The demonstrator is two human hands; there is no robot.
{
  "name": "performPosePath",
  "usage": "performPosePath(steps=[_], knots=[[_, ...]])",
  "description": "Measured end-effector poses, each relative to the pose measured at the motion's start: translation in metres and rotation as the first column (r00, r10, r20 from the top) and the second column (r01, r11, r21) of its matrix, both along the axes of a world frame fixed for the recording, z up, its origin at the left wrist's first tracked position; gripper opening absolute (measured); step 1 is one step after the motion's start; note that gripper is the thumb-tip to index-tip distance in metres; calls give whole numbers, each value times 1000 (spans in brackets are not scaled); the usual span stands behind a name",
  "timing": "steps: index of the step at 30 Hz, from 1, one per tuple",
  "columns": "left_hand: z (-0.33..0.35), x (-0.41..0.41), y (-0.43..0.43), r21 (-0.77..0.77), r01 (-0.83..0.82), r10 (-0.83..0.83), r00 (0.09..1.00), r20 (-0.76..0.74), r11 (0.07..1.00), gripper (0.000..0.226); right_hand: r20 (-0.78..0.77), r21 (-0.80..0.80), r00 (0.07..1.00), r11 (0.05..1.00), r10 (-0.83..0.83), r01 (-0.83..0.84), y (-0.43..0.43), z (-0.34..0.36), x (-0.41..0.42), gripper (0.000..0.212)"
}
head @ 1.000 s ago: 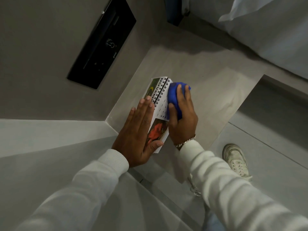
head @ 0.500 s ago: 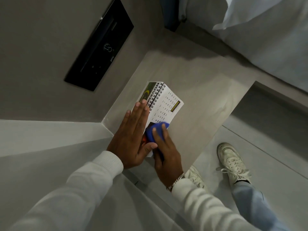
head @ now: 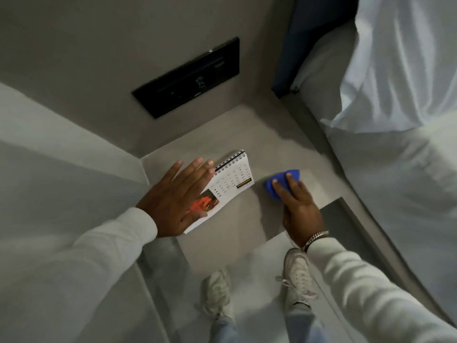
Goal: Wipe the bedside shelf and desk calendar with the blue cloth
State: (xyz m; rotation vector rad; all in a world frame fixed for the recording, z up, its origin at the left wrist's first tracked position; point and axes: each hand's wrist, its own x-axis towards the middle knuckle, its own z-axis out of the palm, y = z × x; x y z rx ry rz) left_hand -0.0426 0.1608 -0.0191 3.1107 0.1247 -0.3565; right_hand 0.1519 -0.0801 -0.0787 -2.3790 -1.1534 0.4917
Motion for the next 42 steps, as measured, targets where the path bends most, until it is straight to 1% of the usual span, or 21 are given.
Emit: performPosePath(steps=[2, 4, 6, 7, 9, 10, 12, 13, 15, 17, 18, 19, 20, 24, 26, 28, 29, 31, 35, 39, 42], knots=[[1, -5, -10, 22, -97, 96, 995, 21, 995, 77, 98, -73, 993, 996, 61, -54, 0, -6, 27, 68], [1, -11, -23, 12, -217, 215, 974, 67, 976, 74, 136, -159, 986, 985, 95, -73, 1, -12, 45, 67], [0, -18, -39, -36, -380, 381, 916, 128, 924, 72, 138, -294, 980, 951, 147, -101, -1, -21, 51, 62], [-1, -22, -48, -83, -477, 484, 860, 160, 875, 72, 126, -364, 975, 923, 182, -125, -4, -25, 51, 61], [-4, -27, -65, -222, -658, 694, 689, 209, 720, 72, 90, -458, 967, 872, 238, -172, -10, -30, 49, 65], [-5, -29, -74, -316, -728, 793, 571, 213, 609, 72, 78, -475, 967, 862, 243, -178, -10, -28, 47, 68], [-6, -33, -91, -547, -772, 945, 288, 156, 325, 72, 62, -420, 978, 895, 197, -153, 0, -18, 43, 69], [-7, -32, -98, -644, -743, 983, 150, 104, 182, 71, 38, -325, 987, 936, 153, -133, 9, -9, 41, 67], [-6, -27, -108, -751, -658, 995, -100, 3, -64, 64, -118, -49, 991, 996, 70, -76, 32, 8, 35, 59], [-3, -20, -109, -811, -520, 941, -320, -108, -270, 52, -319, 144, 947, 990, 47, 0, 58, 24, 28, 52], [-3, -16, -107, -844, -430, 908, -393, -144, -320, 41, -404, 179, 914, 983, 39, 37, 70, 32, 25, 48], [-2, -14, -105, -863, -373, 881, -447, -154, -340, 32, -473, 193, 880, 979, 36, 64, 82, 38, 21, 44], [0, -13, -103, -872, -346, 863, -481, -153, -347, 30, -503, 193, 863, 978, 34, 74, 91, 43, 18, 41], [8, -8, -91, -889, -251, 831, -514, -214, -384, 54, -494, 180, 870, 979, 2, 100, 104, 51, 14, 47], [13, -6, -77, -903, -186, 841, -473, -262, -386, 61, -502, 204, 865, 972, 2, 117, 109, 52, 16, 53], [19, 0, -58, -904, -183, 867, -406, -290, -388, 54, -498, 223, 867, 967, 3, 124, 120, 52, 23, 57], [18, 2, -48, -904, -199, 880, -379, -285, -378, 46, -506, 230, 863, 963, -3, 138, 128, 53, 28, 59], [19, 6, -28, -907, -246, 905, -348, -245, -341, 41, -524, 233, 852, 960, -9, 154, 146, 53, 35, 62], [17, 13, 0, -894, -315, 926, -305, -223, -319, 44, -541, 264, 841, 953, 21, 146, 176, 50, 42, 63], [16, 14, 8, -878, -351, 932, -278, -234, -325, 42, -558, 219, 830, 967, 15, 129, 186, 44, 47, 64], [27, 11, 11, -823, -469, 940, -262, -217, -321, 53, -546, 177, 838, 980, 23, 88, 185, 58, 46, 68]])
